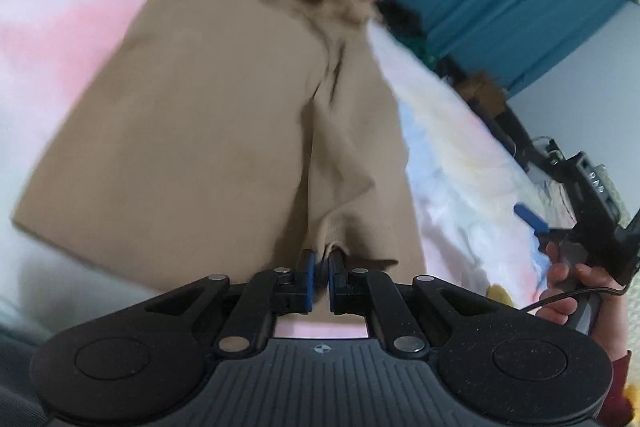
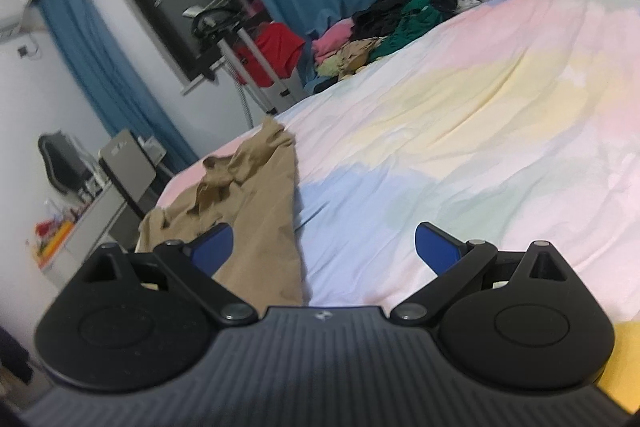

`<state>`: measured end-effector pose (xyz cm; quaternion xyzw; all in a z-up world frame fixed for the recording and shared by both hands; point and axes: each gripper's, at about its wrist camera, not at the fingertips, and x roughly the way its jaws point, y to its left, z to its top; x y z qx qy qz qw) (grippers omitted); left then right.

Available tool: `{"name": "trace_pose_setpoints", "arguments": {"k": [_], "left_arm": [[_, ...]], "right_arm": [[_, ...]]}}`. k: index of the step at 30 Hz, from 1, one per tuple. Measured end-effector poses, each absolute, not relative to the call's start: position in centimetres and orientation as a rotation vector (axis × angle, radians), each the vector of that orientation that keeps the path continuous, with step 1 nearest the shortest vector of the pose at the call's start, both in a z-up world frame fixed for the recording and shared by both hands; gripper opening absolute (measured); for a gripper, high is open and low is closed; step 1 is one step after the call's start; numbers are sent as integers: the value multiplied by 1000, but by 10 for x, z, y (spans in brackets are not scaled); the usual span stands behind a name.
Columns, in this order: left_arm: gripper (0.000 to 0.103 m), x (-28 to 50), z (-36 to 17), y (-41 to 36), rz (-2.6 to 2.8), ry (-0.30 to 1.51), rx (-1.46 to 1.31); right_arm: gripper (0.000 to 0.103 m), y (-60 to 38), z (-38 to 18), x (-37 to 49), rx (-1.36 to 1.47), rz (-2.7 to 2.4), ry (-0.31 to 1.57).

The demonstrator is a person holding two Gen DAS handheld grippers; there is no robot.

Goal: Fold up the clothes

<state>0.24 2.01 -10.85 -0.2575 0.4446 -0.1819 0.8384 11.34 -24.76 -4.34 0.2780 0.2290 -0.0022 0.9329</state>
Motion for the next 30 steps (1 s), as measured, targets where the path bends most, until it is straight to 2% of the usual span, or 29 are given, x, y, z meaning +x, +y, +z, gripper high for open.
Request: {"name": "trace_pose_setpoints", "arguments": {"k": [1,3,4,5,10,16,18,20,21,22,23,24,26,28,30], "left_arm": [[12,2,-107,21,-408,941,-561],[30,2,-103,22,-446,928,-585],[49,2,-100,22,-454,917,-588],[60,3,-96,23,-460,906,-593],[71,13,-83,26,-458,882,-636],[71,49,-71,0,-430,905,-442],[70,57,-78,-9,-419,921,-426],[65,64,-87,-18,-421,911,-418],[63,65,-91,-20,-389,899,-405],[58,64,-96,-22,-373,892,-394],[45,62,-101,-21,-370,896,-386],[38,63,-106,-18,-379,913,-405],[17,59,-113,-9,-394,936,-441],[9,51,-117,2,-404,949,-473],[7,42,-116,11,-411,949,-498]], "right_arm": [[99,-244,-43,113,558,1,474],[99,-237,-42,114,535,11,484],[99,-233,-42,114,524,16,489],[99,-232,-42,114,519,19,494],[99,-225,-45,117,506,34,512],[98,-218,-44,119,506,99,486],[98,-213,-40,117,489,122,460],[98,-206,-38,117,461,141,445],[91,-202,-34,118,454,147,440],[87,-198,-30,119,447,153,434],[84,-193,-24,123,435,172,421],[84,-184,-17,131,420,204,415],[84,-167,-3,151,389,274,407],[82,-148,4,185,351,329,455],[77,-128,3,224,305,350,516]]}}
